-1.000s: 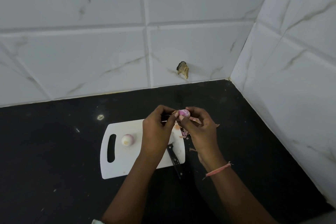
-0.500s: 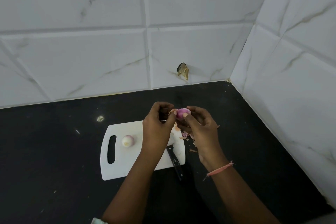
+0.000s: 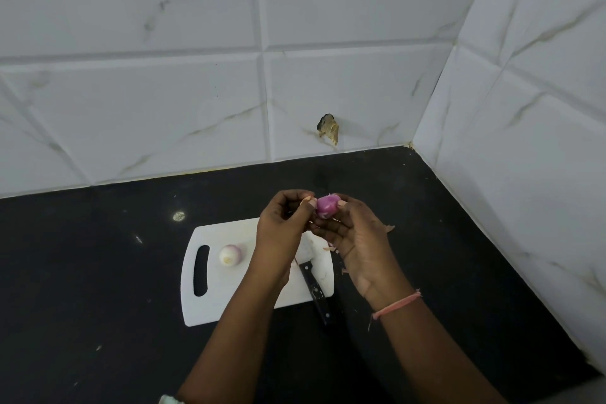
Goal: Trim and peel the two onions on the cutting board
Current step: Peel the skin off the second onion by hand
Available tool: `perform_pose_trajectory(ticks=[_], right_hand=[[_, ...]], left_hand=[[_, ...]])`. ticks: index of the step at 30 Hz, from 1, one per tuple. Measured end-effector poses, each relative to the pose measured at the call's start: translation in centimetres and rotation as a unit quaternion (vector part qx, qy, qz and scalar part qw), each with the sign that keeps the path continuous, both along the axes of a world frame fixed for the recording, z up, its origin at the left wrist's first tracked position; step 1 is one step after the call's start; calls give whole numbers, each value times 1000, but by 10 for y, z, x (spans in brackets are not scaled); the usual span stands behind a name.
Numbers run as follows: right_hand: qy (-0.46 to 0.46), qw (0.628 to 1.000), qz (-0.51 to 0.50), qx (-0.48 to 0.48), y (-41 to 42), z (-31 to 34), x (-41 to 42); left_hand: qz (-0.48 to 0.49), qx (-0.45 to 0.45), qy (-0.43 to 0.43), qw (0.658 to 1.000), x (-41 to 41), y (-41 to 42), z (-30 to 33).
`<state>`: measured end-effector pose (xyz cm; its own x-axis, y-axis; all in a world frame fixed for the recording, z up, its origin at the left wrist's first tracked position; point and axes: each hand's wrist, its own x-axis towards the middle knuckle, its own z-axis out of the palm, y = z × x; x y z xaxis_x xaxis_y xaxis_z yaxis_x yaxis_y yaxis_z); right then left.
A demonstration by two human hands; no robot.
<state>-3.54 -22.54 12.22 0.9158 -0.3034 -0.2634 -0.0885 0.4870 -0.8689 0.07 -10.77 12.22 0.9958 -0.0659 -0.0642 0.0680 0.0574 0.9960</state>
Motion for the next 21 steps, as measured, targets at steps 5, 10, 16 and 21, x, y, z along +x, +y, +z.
perform_pose_trajectory(ticks=[5,10,16,21], right_hand=[[-9,1000,-5,-26,0,2,0],[-23,998,-23,-51,3,1,-3],[-29,997,-25,-65,4,-1,-2],[-33,998,-28,-40,4,0,-2]], left_hand=[[-19,-9,6,1000,0,2,0],[-13,20,-14,1000,-2,2,0],[-6,55,-68,996,-5,4,-1],[8,98,-112,989,-5,5,-2]])
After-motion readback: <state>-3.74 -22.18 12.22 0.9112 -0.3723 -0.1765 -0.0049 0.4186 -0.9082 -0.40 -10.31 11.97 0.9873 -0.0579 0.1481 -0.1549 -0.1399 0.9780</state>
